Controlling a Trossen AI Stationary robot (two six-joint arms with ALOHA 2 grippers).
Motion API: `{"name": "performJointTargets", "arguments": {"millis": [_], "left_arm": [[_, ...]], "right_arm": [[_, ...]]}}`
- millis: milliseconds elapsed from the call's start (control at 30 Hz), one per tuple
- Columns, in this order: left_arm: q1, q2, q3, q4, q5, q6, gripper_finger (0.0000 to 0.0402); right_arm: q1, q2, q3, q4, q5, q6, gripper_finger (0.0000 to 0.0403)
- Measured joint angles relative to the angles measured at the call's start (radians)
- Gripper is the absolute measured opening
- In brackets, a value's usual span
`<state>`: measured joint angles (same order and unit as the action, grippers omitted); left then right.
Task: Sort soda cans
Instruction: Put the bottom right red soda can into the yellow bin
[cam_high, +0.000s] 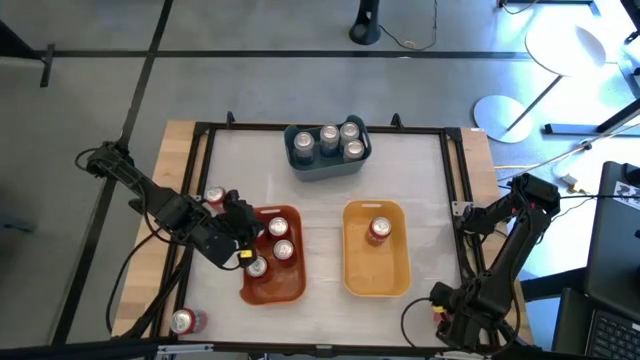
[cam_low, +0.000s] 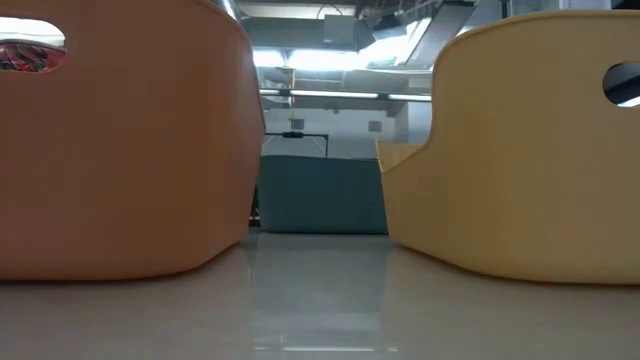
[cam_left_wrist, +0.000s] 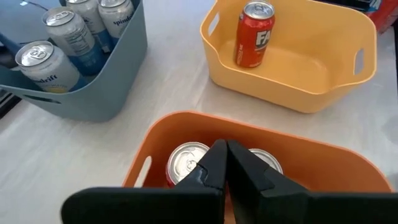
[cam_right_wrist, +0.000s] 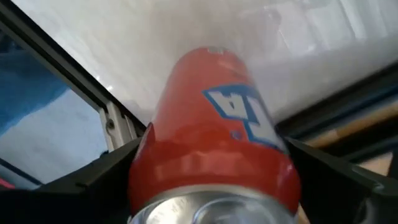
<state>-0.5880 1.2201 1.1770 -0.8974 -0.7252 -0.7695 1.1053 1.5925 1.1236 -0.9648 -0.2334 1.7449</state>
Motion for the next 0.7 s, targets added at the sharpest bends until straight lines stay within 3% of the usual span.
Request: {"name": "performJointTargets", "arguments": {"millis": [200, 400, 700], "left_arm": [[0.022, 0.0, 0.0, 0.001, 0.0, 0.028, 0.0001], [0.039, 0.0, 0.0, 0.004, 0.0, 0.04, 0.0001], [0.039, 0.0, 0.0, 0.004, 0.0, 0.044, 0.0001]], "right_arm": [[-0.027, 0.002, 0.01, -0.008, -0.078, 0.011, 0.0283], [-0.085, -0.002, 0.105, -0.049, -0.058, -0.05, 0.0283], [-0.206, -0.003, 0.377, -0.051, 0.116, -0.304, 0.0283]]}}
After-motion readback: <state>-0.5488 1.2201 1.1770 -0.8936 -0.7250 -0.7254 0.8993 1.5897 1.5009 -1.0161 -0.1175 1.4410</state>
